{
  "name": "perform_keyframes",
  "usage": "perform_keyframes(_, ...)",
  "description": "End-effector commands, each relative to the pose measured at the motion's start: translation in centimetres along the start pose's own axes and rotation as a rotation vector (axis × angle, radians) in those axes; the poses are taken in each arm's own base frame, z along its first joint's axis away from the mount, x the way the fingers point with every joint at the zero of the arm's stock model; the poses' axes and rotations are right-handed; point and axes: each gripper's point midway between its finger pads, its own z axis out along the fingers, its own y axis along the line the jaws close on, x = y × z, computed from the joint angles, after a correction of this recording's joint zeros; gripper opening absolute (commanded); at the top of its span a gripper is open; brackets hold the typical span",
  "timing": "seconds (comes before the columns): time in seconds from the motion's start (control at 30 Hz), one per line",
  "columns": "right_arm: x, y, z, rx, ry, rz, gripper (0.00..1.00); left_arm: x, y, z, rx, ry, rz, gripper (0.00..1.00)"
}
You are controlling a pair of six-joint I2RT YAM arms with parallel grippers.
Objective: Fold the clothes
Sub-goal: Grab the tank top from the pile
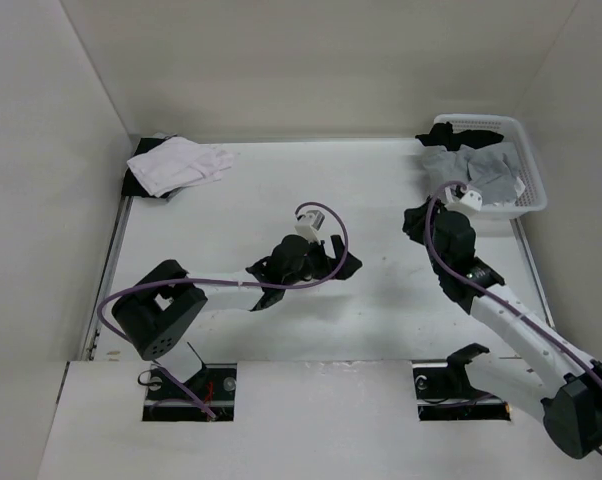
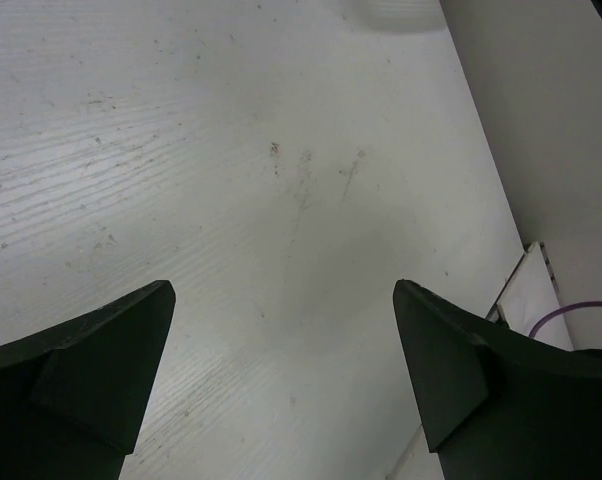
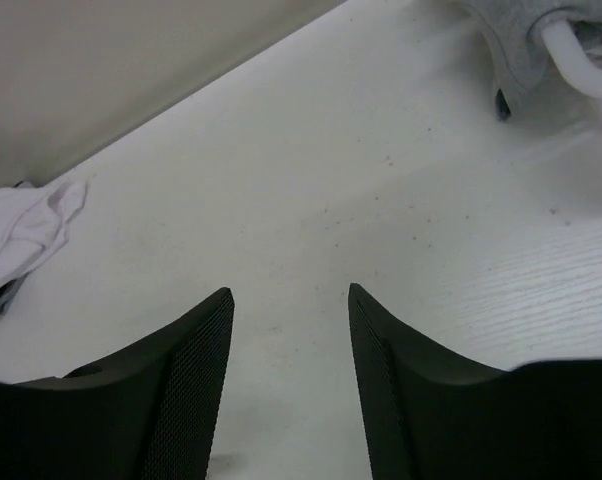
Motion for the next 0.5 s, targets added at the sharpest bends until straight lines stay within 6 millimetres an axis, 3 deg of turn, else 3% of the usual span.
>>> perform_keyframes(0.0,-4.2,1.2,1.1,0.001,-0.088,0.004,0.31,-1.5,-1.9,-0.1,0.080,-0.052,0.017,0.94)
perform_keyframes(0.13,-6.9,0.2,3.3,0.056,-0.133,0.010,0.16,-1.5,-1.8,-0.4,0.100,-0.073,0.024,0.92)
perform_keyframes(0.27,-9.7,-1.2,6.0,0.102,-0.170,0.024,0.14,-1.8,-1.8,-0.7,0.119,-0.095,0.047,0.88)
perform_keyframes(0.33,-12.8,-4.6,8.6,0.217,-0.222,0.023,0.08,-1.9,-1.9,-0.8,0.124,-0.102,0.074,0.74)
perform_keyframes(0.37,-14.4,-6.6,10.0,0.277,-0.242,0.034,0.05,-2.0,-1.9,-0.9,0.126,-0.108,0.089,0.61)
perform_keyframes(0.4,-14.8,-7.1,10.3,0.293,-0.245,0.038,0.04,-1.9,-2.0,-0.9,0.127,-0.109,0.092,0.55)
perform_keyframes(0.43,-16.2,-9.1,11.7,0.349,-0.259,0.051,0.03,-2.0,-2.1,-1.1,0.131,-0.114,0.099,0.38)
perform_keyframes(0.47,-17.7,-12.0,13.5,0.425,-0.276,0.069,0.03,-1.9,-2.0,-1.2,0.130,-0.114,0.104,0.27)
